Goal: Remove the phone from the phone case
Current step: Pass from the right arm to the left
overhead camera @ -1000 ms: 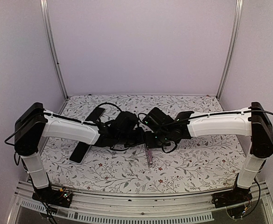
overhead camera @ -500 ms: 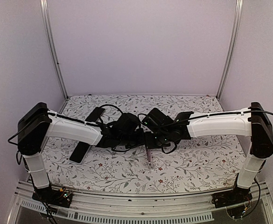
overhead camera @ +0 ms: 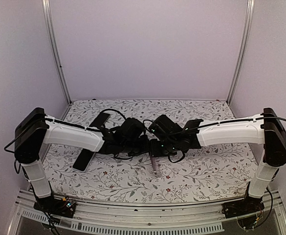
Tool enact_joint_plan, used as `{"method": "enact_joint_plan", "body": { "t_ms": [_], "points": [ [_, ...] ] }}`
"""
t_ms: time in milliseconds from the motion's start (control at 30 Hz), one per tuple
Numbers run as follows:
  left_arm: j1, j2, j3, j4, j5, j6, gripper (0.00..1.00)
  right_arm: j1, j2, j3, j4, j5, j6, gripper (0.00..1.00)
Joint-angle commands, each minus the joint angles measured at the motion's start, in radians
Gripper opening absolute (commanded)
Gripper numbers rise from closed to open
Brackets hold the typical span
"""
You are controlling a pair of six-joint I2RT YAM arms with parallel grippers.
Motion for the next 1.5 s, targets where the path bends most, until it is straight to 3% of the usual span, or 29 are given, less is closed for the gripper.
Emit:
{"method": "enact_joint_plan", "body": {
  "t_ms": [0,533,1100,1467],
  "points": [
    [0.035,-0.06,-0.057,-0.207,-0.166,0.026,0.0,0.032,-0.093,-0.022,0.0,-0.015,-0.008,0.0],
    [0.029,-0.222,-0.112,-0.182,-0.245,0.009,0.0,0.012,-0.106,-0.043,-0.004,-0.004,0.005,0.0],
    [-0.065,-0.195,-0.081,-0.099,-0.263,0.124,0.0,-0.031,-0.052,0.054,0.021,-0.007,-0.044,0.0],
    [-0.073,-0.196,-0.089,-0.063,-0.244,0.12,0.0,-0.039,-0.026,0.066,0.051,-0.001,-0.056,0.25]
  ]
}}
